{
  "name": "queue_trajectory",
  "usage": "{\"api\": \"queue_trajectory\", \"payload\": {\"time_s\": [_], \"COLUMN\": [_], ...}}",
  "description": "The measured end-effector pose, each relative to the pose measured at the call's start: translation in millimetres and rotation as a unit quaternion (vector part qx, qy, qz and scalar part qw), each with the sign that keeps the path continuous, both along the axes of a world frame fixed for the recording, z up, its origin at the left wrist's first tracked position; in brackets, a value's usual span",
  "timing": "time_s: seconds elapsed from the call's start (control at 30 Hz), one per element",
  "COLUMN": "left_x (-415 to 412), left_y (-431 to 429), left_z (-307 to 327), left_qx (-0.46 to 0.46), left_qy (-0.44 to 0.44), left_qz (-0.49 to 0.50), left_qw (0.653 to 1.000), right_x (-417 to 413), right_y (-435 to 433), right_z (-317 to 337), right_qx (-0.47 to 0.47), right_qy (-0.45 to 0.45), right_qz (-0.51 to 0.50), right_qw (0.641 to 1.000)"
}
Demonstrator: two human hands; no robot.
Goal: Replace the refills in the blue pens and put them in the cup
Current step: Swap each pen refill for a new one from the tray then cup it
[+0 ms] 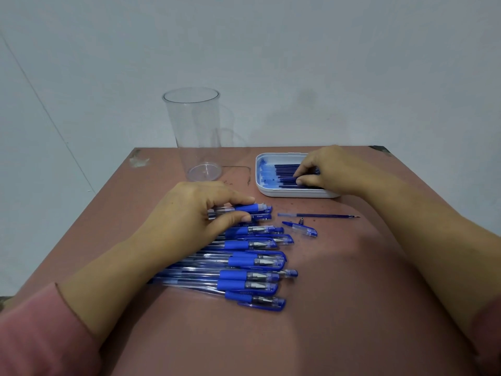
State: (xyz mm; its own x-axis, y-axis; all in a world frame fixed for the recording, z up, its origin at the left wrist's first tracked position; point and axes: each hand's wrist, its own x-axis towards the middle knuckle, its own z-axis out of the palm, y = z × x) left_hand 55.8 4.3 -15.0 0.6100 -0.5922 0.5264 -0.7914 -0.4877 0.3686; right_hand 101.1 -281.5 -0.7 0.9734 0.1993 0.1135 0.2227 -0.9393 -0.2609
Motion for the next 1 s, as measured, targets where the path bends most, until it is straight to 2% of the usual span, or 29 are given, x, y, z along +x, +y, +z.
{"api": "queue_trajectory", "payload": {"time_s": [0.13, 0.3, 0.5, 0.67, 1.0], "left_x": [1.1, 2.2, 1.5, 2.3, 7.3], "left_y": [0.6, 1.7, 1.1, 0.7, 3.2], "left_z": [-0.5, -1.4, -1.3, -3.8, -5.7], "left_qx": [-0.002, -0.006, -0.024, -0.04, -0.071], "left_qy": [-0.001, -0.007, -0.006, 0.01, 0.028], "left_qz": [0.003, 0.006, 0.008, 0.018, 0.043], "left_qw": [1.0, 1.0, 1.0, 0.999, 0.996], "right_x": [-9.2, -49.2, -97.6, -100.0, -91.0], "right_y": [3.2, 17.2, 15.8, 11.5, 19.5], "right_z": [5.1, 26.7, 18.7, -9.2, -17.2], "right_qx": [0.01, 0.027, 0.13, 0.257, 0.31], "right_qy": [-0.036, -0.102, -0.174, -0.159, -0.131], "right_qz": [-0.006, 0.035, 0.077, 0.075, 0.091], "right_qw": [0.999, 0.994, 0.973, 0.95, 0.937]}}
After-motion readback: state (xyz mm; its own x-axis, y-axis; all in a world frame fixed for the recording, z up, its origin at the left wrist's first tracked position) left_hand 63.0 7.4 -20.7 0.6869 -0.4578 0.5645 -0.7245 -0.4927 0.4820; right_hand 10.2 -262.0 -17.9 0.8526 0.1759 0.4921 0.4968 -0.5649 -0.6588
